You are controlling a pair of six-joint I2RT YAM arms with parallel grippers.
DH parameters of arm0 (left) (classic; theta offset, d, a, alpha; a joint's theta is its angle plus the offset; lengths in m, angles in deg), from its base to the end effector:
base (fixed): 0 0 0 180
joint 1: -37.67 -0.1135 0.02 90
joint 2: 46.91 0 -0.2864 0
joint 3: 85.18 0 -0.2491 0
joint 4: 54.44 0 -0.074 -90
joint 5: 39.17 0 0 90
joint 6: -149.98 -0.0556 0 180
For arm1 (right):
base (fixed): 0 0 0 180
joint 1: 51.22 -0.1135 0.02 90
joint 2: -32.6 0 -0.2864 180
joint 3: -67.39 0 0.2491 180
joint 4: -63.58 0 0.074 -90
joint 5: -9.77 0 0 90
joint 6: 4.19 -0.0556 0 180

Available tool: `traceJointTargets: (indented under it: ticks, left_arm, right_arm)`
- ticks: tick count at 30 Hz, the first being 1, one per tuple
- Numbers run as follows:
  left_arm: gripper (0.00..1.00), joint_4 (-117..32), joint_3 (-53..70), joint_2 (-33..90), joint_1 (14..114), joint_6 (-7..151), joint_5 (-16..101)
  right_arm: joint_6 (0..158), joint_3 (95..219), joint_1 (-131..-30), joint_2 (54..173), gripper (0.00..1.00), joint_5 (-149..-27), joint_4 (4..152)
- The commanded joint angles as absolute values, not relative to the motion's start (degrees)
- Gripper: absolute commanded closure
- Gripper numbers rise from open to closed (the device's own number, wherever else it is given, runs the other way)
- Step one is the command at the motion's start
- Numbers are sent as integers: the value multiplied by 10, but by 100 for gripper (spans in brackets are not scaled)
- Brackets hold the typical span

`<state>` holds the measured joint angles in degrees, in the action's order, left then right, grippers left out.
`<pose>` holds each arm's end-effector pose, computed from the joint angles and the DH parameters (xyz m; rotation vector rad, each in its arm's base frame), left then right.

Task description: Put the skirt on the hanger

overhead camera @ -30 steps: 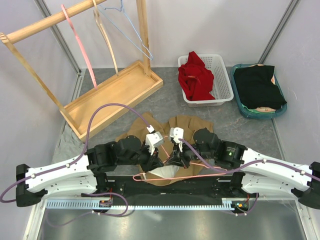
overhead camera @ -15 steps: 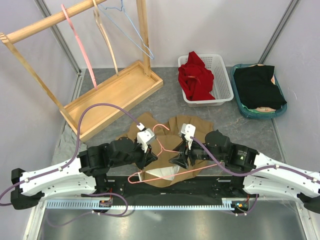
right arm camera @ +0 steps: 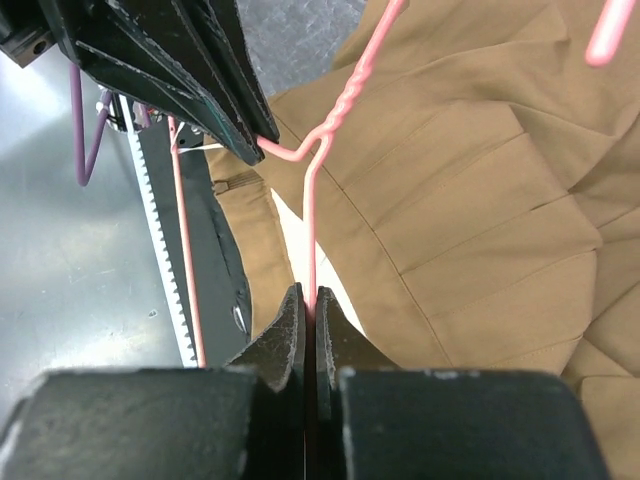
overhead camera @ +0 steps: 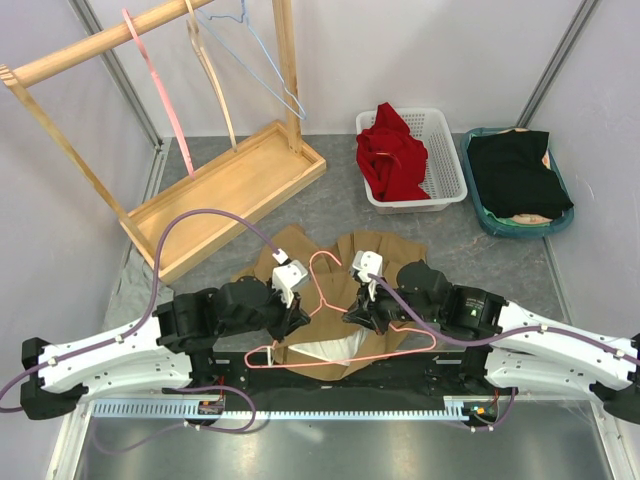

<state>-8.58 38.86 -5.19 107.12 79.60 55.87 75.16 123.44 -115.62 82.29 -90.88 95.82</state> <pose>0.0600 -0.1461 0.2975 0.8910 2.0485 -0.8049 0.0763 0.1830 0.3033 -1.0908 1.8729 0.9854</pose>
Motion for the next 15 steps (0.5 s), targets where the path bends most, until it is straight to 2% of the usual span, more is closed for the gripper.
traceJointTargets:
  ticks: [1, 3, 4, 6, 9, 15]
  left_arm:
    - [75, -126, 378, -61, 1068, 824, 575]
    - [55, -134, 379, -62, 1068, 827, 572]
    - [42, -147, 382, -65, 1068, 828, 570]
    - [32, -168, 394, -73, 1068, 827, 553]
    - [26, -252, 432, -95, 1065, 819, 519]
    - [24, -348, 486, -112, 1029, 841, 480]
  right_arm:
    - [754, 1252, -1159, 822, 100, -875, 966]
    - [762, 1249, -1159, 816, 100, -875, 954]
    - [763, 1247, -1159, 813, 100, -876, 951]
    - [768, 1245, -1159, 808, 100, -882, 942]
    - [768, 1237, -1159, 801, 100, -889, 931]
    - [766, 1225, -1159, 787, 100, -921, 914]
